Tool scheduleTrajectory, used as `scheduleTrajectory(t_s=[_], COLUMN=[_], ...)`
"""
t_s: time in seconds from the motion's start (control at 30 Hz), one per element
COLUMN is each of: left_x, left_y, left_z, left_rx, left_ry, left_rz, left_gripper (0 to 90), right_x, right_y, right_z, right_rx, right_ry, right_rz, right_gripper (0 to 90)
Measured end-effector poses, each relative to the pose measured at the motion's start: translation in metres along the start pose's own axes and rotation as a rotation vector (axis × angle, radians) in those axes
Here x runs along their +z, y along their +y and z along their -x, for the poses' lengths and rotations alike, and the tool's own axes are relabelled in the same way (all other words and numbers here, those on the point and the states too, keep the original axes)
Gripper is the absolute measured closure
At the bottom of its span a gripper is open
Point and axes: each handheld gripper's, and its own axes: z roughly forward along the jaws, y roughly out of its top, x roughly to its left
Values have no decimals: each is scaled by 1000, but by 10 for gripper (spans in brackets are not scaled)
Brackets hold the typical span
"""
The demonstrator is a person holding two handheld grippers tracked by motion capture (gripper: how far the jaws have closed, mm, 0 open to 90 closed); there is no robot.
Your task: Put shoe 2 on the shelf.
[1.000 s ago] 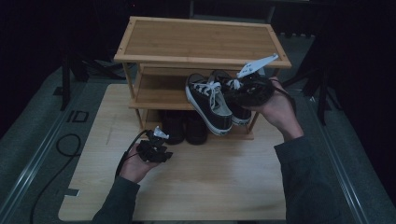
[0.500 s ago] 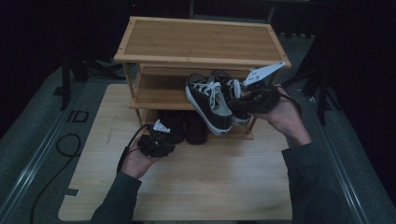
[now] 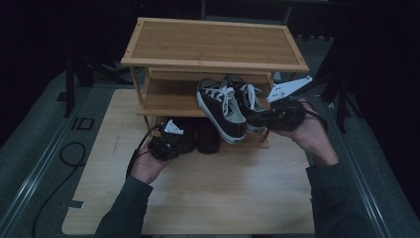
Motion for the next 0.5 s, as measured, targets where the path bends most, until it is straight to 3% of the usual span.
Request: scheduleTrajectory(t_s=[0.5], left_x=[-6], left_y=[32], left_z=[0], left_rx=[41], left_ry=[48], left_rz=[30], left_gripper=[900], right_x=[4], right_y=[-25], right_z=[-8], right_rx=[11], right_ry=[13], right_rz=[-5], right_gripper=[874])
